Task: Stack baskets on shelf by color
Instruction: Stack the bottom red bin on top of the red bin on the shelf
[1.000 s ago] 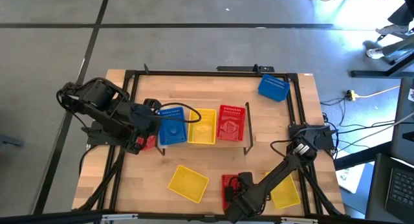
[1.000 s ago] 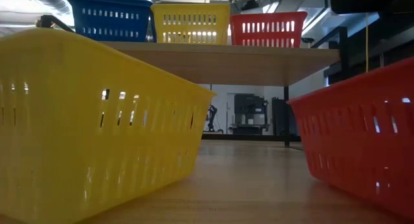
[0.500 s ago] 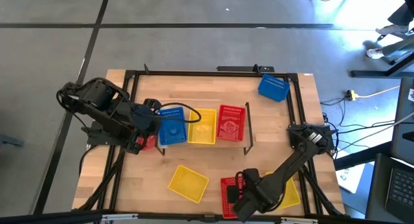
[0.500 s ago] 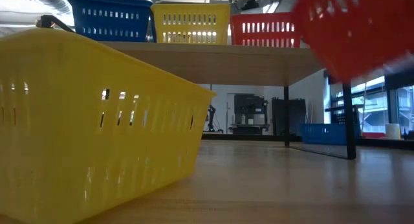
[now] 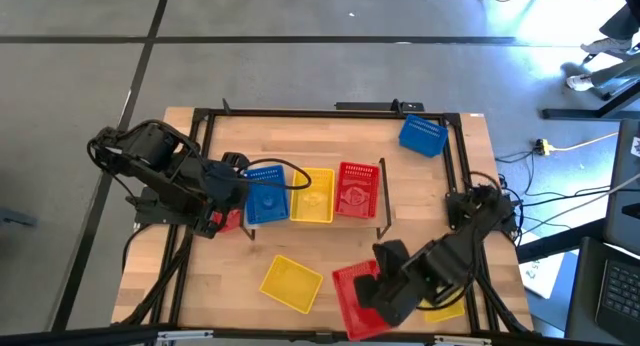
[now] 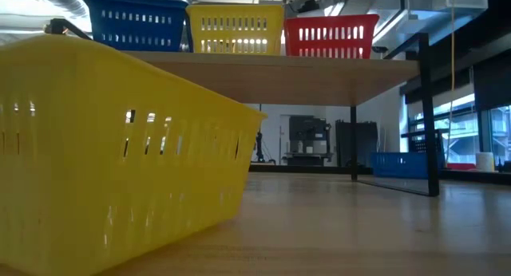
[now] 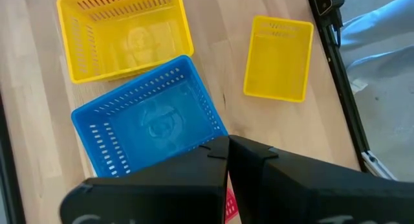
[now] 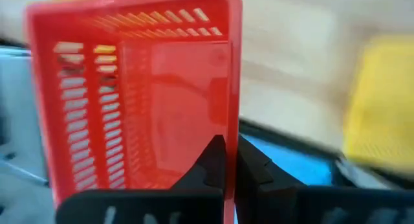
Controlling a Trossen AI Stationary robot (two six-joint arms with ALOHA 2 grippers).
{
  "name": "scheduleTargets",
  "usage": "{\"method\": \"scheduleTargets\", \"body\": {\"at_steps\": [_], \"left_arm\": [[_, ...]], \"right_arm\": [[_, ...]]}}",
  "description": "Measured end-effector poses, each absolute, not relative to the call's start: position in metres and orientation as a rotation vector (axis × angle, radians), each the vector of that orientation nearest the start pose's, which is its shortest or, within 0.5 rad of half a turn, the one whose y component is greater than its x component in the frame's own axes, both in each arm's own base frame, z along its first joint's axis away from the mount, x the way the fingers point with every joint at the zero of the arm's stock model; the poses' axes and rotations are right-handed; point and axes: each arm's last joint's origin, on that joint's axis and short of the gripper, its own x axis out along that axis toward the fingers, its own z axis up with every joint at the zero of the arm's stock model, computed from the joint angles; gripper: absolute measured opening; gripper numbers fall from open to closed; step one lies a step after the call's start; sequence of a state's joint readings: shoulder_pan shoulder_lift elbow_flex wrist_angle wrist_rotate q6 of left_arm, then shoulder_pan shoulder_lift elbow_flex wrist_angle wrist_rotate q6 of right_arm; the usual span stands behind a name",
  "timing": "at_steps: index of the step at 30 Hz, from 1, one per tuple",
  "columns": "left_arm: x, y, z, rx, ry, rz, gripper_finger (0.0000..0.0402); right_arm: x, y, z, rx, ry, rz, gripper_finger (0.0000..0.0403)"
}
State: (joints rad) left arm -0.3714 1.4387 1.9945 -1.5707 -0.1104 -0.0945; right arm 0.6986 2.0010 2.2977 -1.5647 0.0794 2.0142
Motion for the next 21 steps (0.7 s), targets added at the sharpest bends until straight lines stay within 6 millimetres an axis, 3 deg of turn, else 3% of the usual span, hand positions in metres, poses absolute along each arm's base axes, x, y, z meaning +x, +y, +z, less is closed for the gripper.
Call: {"method": "scheduleTargets", "body": {"at_steps": [4,14,21], "left_arm": [[0.199,-0.074,0.463,0.156,0.997,-0.191,0.0000],[0.199,-0.074,0.463,0.142,0.998,-0.179,0.0000],[0.199,-0.074,0.463,0.126,0.999,-0.170,0.0000]], "right_arm": [[0.293,0.214,0.400,1.182,1.015,-0.722,0.0000],[0.310,0.152,0.420,0.949,0.917,-0.647,0.0000],[0.302,0.107,0.443,0.809,0.729,-0.705,0.0000]]}}
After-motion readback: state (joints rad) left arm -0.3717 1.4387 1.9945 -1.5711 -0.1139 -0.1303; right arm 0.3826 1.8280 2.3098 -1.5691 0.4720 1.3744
